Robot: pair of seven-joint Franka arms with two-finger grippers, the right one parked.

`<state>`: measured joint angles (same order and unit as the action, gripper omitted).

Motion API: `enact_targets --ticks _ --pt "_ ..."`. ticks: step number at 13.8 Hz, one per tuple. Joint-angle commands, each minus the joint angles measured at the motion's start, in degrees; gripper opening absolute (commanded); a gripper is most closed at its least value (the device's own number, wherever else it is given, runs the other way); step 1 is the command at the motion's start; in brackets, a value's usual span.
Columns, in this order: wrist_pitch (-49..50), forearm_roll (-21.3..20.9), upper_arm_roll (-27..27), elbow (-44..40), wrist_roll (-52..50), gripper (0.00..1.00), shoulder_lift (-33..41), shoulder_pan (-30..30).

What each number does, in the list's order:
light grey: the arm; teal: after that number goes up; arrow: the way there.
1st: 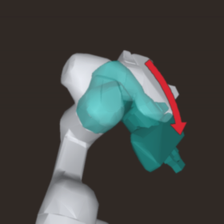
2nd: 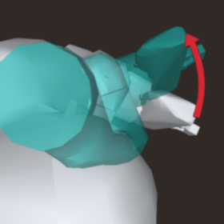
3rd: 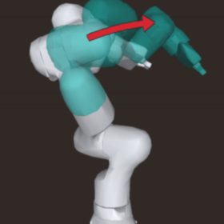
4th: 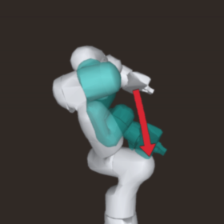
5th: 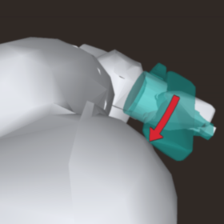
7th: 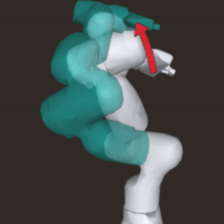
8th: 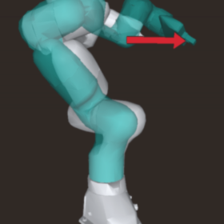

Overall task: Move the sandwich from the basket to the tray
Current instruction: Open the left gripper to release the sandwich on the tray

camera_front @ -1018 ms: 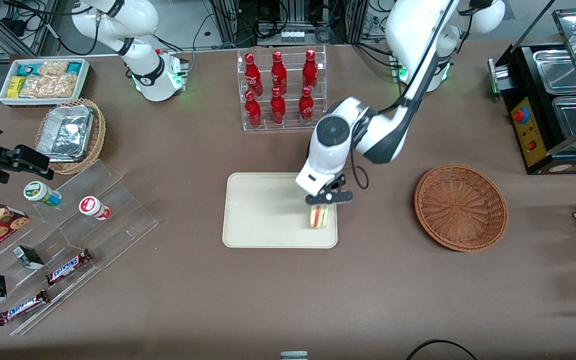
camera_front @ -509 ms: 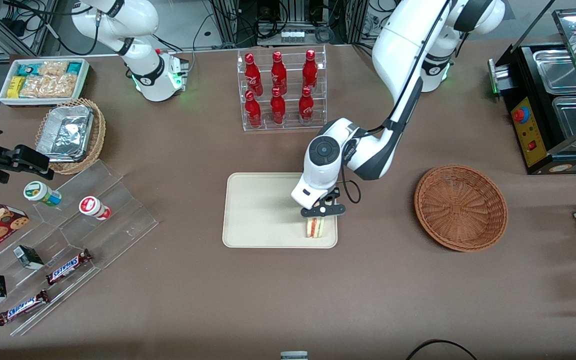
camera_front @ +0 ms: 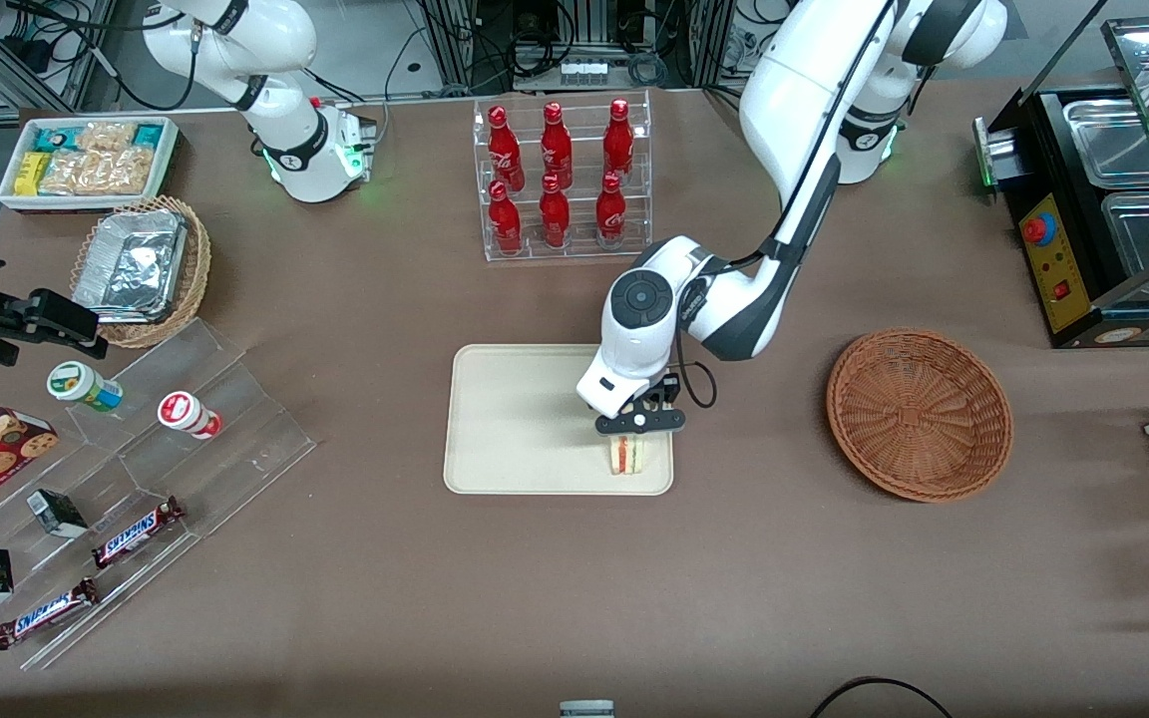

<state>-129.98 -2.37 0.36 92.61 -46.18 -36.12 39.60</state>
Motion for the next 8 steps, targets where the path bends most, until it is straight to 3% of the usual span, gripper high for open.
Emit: enact_targets --ticks 1,8 --pt "11.55 -1.06 -0.8 0.73 -1.89 1.0 10.59 -0.31" --pt "23.88 -0.88 -0.8 0.73 -2.25 1.0 25.03 -9.44"
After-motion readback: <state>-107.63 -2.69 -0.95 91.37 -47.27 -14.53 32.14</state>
